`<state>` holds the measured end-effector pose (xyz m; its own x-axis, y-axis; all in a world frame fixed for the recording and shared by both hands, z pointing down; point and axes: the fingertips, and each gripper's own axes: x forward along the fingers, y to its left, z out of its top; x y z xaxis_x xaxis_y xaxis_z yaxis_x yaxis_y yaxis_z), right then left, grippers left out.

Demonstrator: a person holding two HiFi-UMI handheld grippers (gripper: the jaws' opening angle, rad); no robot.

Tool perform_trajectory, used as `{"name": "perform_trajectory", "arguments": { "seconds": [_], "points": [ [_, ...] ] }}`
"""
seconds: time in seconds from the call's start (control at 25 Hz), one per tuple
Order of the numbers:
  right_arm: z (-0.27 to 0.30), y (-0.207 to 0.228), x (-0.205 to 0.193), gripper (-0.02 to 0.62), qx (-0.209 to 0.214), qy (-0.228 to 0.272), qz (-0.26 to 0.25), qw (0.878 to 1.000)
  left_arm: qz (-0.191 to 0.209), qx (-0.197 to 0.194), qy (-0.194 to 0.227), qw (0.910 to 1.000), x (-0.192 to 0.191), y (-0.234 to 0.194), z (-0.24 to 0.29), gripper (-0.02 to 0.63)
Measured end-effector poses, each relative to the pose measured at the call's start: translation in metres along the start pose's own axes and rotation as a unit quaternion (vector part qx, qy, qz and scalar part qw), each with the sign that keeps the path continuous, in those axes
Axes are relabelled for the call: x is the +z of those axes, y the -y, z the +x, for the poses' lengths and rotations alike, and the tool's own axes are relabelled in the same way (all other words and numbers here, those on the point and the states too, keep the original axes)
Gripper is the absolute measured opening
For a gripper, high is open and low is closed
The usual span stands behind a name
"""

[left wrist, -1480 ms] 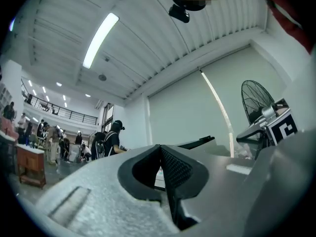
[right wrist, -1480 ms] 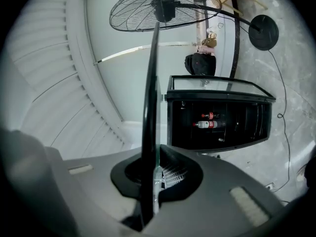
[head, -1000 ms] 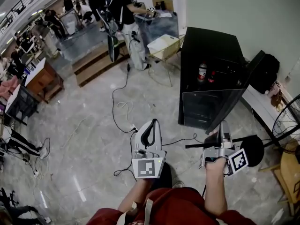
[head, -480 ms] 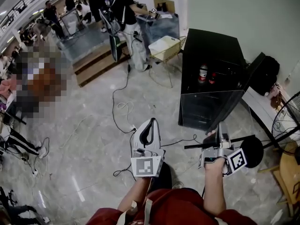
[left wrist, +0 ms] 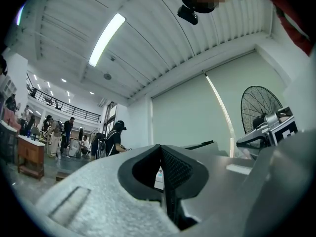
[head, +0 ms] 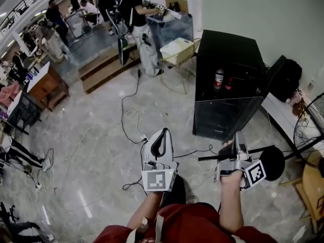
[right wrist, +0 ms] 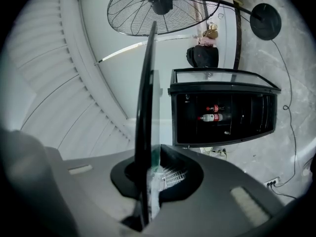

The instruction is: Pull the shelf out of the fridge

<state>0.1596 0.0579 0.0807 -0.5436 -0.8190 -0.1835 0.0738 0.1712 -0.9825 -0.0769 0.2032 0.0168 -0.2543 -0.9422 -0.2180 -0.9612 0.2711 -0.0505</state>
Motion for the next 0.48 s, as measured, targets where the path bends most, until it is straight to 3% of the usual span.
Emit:
{"name": "perform_trajectory", "arguments": {
  "seconds": [0.48],
  "points": [
    [-0.001, -0.002, 0.013, 0.009, 0.007, 0.005, 0.003, 1.000, 0.007, -0.007, 0.006, 0.9999, 0.010, 0.013, 0.007, 0.000]
  ]
}}
